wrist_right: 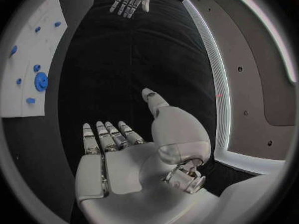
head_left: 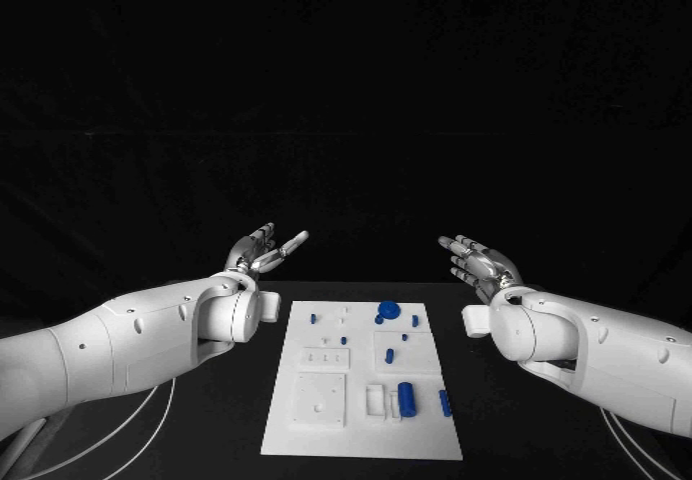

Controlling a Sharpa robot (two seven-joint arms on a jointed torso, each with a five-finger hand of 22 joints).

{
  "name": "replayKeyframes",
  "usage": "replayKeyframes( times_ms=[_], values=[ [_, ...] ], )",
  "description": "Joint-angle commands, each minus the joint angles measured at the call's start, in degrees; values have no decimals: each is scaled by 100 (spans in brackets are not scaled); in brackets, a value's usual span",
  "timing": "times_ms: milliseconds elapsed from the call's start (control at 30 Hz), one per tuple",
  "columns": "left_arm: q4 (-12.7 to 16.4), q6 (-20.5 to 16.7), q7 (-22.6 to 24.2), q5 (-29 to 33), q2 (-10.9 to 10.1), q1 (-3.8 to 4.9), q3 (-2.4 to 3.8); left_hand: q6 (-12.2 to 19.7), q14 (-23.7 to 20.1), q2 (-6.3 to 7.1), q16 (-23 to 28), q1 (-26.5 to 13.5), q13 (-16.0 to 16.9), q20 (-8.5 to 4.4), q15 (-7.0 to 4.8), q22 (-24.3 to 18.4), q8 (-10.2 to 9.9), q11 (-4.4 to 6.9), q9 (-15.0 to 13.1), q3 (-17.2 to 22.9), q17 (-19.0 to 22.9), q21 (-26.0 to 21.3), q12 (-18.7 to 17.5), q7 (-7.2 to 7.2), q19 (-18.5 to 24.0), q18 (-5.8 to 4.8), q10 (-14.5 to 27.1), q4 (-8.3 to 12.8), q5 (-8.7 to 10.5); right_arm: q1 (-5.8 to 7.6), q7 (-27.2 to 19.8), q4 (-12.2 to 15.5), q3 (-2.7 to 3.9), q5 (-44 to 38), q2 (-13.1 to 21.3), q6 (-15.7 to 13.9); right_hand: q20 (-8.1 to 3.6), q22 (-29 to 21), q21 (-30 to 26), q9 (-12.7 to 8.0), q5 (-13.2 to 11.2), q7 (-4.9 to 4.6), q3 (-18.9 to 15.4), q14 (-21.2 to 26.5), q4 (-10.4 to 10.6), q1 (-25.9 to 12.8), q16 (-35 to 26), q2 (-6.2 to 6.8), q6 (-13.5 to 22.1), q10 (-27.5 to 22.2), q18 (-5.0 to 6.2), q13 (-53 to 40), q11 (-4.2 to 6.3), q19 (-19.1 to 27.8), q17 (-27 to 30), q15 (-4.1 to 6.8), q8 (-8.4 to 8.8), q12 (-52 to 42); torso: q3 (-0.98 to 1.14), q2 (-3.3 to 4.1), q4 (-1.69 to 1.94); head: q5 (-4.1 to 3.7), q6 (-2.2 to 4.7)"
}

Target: Assemble the parts on the task board

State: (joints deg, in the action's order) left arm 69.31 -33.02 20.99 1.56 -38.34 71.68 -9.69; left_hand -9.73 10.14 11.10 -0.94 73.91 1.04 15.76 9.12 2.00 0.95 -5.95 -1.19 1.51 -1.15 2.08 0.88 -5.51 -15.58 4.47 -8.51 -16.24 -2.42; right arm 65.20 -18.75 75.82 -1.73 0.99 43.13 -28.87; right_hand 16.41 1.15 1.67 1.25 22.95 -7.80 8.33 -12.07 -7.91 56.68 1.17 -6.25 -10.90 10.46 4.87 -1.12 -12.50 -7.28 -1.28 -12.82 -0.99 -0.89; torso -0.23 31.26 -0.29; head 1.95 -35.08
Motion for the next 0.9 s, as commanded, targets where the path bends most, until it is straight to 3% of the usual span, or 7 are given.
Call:
replayKeyframes(
  times_ms=[33,400,533,600,700,767,900],
  values=[
    [-178,704,-410,109,73,96,-62,-76,51,-4,-32,247,8,77,29,13,31,-3,-8,36,-12,34,24,-17,-36,75,-65,-70,-44,82,725,-234,-23,15,-37,1309,30,4,22,6,18,-283,12,-4,-28,62,16,7,-33,-11,66,-5,-44,-9,-5,-32,-33,-28,-1,0,0,1,1],
    [-277,784,-463,119,105,151,-108,-245,440,-192,-75,242,29,71,92,33,50,-126,-24,135,-46,78,48,-150,-159,112,-339,-45,-38,238,1190,-670,-75,28,-88,2072,5,27,80,40,22,-390,-112,-683,-246,696,57,162,-534,580,149,-42,-141,-235,-47,-121,-68,-65,-1,0,0,1,1],
    [-307,1077,-508,120,93,150,-109,-1512,1796,-569,-302,249,94,-1,259,121,301,-393,-116,186,-128,281,104,-424,-737,224,-1464,268,-84,237,1030,-904,-74,-1328,-135,1695,-49,77,198,75,-15,-424,-141,-1392,-324,1062,93,288,-1171,1178,197,-75,-194,-757,-85,-222,-106,-95,1,0,-1,12,-57],
    [-300,1135,-518,110,77,150,-109,-2803,3779,-890,-676,182,207,-235,312,287,584,-457,-219,81,-262,689,274,-495,-1854,170,-3270,767,-327,237,1005,-963,-74,-1692,-152,1673,-105,123,308,109,15,-394,-110,-2233,-388,1222,187,334,-1658,1822,253,-115,-152,-1231,-155,-142,-154,-157,1,3,2,10,-60],
    [-280,1319,-537,49,28,150,-110,-4041,4618,-1223,-914,264,235,-573,43,403,720,-371,-273,-74,-262,1120,311,-441,-2822,-32,-4752,1282,-368,237,942,-1108,-73,-2370,-210,1691,-296,179,461,167,48,-310,6,-4001,-492,1351,220,357,-2744,3551,227,-195,34,-2353,-264,65,-195,-199,0,9,5,13,-63],
    [-252,1482,-538,-17,-15,150,-110,-4568,5301,-1460,-1061,398,246,-868,-219,429,671,-167,-296,-106,-307,1352,343,-293,-3324,-153,-5441,1527,-391,237,892,-1213,-72,-2822,-260,1704,-474,245,614,306,-6,-190,218,-4591,-618,1432,278,338,-4256,4562,192,-240,246,-3422,-342,271,-328,-266,1,9,2,20,-81],
    [-151,1775,-483,-125,-128,151,-110,-4890,5627,-1524,-1071,587,238,-1063,-357,411,573,-50,-306,-100,-299,1443,263,-201,-3615,-274,-5802,1701,-284,237,789,-1418,-68,-3744,-373,1761,-785,277,637,380,-122,-71,795,-5274,-826,1396,299,356,-4882,5318,62,-238,495,-4367,-458,567,-329,-256,6,26,8,34,-67]
  ],
)
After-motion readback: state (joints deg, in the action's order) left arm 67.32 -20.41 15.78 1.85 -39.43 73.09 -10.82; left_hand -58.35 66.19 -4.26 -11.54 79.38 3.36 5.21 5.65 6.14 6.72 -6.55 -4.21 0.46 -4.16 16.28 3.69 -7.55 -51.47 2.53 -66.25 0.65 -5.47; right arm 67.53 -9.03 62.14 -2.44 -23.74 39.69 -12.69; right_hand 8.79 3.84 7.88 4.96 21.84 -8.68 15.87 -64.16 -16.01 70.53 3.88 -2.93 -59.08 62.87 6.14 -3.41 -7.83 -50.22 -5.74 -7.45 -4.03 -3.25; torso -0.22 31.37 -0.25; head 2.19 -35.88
